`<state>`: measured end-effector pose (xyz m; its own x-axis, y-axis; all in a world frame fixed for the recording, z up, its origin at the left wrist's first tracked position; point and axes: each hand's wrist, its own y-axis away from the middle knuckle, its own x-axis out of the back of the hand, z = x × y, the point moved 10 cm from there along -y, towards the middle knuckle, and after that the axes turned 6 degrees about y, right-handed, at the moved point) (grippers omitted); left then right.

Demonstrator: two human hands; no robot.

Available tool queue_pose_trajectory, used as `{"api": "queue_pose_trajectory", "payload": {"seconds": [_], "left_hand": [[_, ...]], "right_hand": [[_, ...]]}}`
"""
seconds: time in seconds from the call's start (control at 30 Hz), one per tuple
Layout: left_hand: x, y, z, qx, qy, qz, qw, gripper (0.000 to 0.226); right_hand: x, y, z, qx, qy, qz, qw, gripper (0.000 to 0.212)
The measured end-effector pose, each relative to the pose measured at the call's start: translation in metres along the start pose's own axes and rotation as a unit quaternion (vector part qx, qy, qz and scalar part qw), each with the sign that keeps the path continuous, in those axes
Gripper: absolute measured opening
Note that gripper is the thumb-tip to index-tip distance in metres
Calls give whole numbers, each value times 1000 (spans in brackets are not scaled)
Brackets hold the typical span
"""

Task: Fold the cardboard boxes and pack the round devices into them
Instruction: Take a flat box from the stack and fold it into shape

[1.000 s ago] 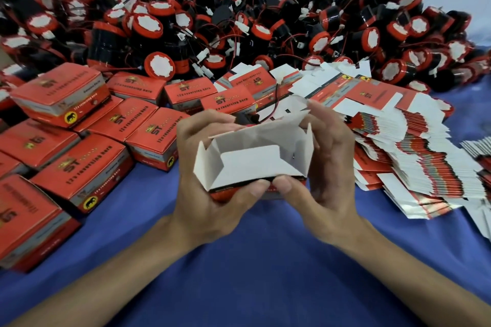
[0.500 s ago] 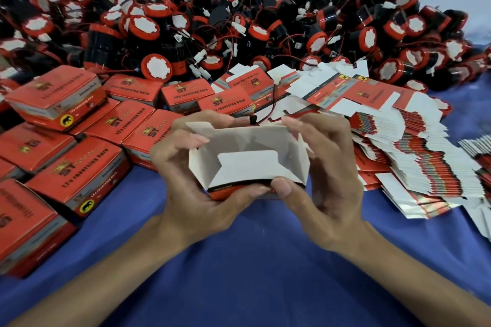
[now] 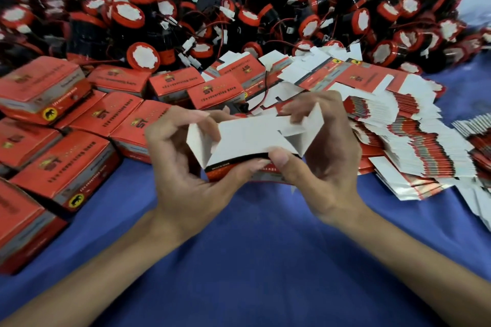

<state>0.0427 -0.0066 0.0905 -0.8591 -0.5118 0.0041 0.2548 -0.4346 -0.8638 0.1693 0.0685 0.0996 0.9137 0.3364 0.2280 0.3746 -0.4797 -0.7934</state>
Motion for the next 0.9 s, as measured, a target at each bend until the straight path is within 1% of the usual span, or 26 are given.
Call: {"api": "queue_pose_trajectory", "payload": {"seconds": [0.03, 0.07, 0.13, 0.17, 0.23, 0.3, 0.37, 0.4, 0.5, 0.6, 0.67, 0.77, 0.83, 0.9], "left_hand": [[-1, -1, -1, 1, -6, -11, 1000, 50], [0, -2, -3, 10, -26, -17, 999, 46], [1, -2, -6, 14, -78, -29, 996, 42], [0, -2, -6, 10, -97, -33, 995, 40], [-2, 0, -7, 8, -106, -44, 993, 39], [-3, 1, -13, 39, -78, -49, 995, 47], [-4, 3, -24, 100, -6, -47, 994, 52], [-6, 4, -26, 114, 27, -48, 992, 49], [-12, 4, -29, 137, 80, -64, 985, 31], [-10, 1, -39, 195, 135, -68, 969, 29], [-9, -1, -39, 204, 143, -69, 966, 25], [-17, -3, -29, 189, 150, -94, 966, 23], [-20, -4, -24, 175, 137, -102, 970, 26], [-16, -6, -23, 165, 111, -93, 976, 22]], "right_hand": [[0, 0, 3, -7, 16, -4, 1000, 32], [-1, 1, 4, -13, 28, -11, 999, 33], [-4, 0, 2, -4, 68, -15, 998, 47], [-5, 1, 0, 10, 81, -12, 997, 52], [-6, 4, -7, 49, 93, -5, 994, 52], [-7, 4, -6, 54, 89, 2, 995, 45], [-7, 5, -3, 43, 85, 6, 995, 41], [-7, 6, -2, 41, 85, 4, 996, 40], [-13, 10, -4, 47, 108, -11, 993, 41], [-20, 12, -6, 64, 118, -27, 991, 41], [-21, 14, -6, 68, 123, -28, 990, 40], [-14, 15, 0, 42, 79, -4, 996, 33], [-12, 16, 6, 12, 12, 5, 1000, 18], [-12, 15, 12, -16, -24, -5, 1000, 23]]}}
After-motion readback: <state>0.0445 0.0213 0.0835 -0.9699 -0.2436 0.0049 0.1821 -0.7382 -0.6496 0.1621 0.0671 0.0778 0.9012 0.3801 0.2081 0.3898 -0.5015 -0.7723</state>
